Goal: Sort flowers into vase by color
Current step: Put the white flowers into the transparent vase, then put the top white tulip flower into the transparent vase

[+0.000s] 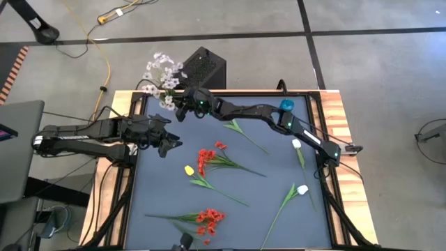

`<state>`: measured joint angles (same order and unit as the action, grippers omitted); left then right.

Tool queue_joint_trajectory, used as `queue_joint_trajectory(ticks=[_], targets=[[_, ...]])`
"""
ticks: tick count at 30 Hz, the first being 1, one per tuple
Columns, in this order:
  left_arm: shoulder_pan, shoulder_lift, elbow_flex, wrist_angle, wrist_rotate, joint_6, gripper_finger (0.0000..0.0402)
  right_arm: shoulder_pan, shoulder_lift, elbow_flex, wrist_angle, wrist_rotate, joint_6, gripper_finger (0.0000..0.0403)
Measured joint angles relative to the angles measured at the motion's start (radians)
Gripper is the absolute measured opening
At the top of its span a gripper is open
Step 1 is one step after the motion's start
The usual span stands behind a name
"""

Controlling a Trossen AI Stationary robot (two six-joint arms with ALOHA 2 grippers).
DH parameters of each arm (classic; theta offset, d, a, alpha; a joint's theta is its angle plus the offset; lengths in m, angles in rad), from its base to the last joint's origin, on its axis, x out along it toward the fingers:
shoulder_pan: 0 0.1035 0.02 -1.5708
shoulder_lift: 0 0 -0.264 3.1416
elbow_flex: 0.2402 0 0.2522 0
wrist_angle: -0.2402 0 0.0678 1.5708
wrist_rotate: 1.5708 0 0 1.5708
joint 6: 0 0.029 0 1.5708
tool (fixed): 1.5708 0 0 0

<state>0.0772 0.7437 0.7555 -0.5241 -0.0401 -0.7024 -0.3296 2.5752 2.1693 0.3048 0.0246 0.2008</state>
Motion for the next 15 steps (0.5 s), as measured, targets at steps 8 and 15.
queue_joint_trajectory(ticks=[8, 15], targets=[[0.0, 0.0, 0.0, -0.001, 0.002, 0.012, 0.0174, -0.007, -0.068, -0.001, -0.147, -0.004, -0.096, 0.0224], [0.0, 0.0, 0.0, 0.0, 0.002, 0.052, 0.0174, -0.013, -0.155, -0.001, -0.417, -0.093, -0.184, 0.0255]])
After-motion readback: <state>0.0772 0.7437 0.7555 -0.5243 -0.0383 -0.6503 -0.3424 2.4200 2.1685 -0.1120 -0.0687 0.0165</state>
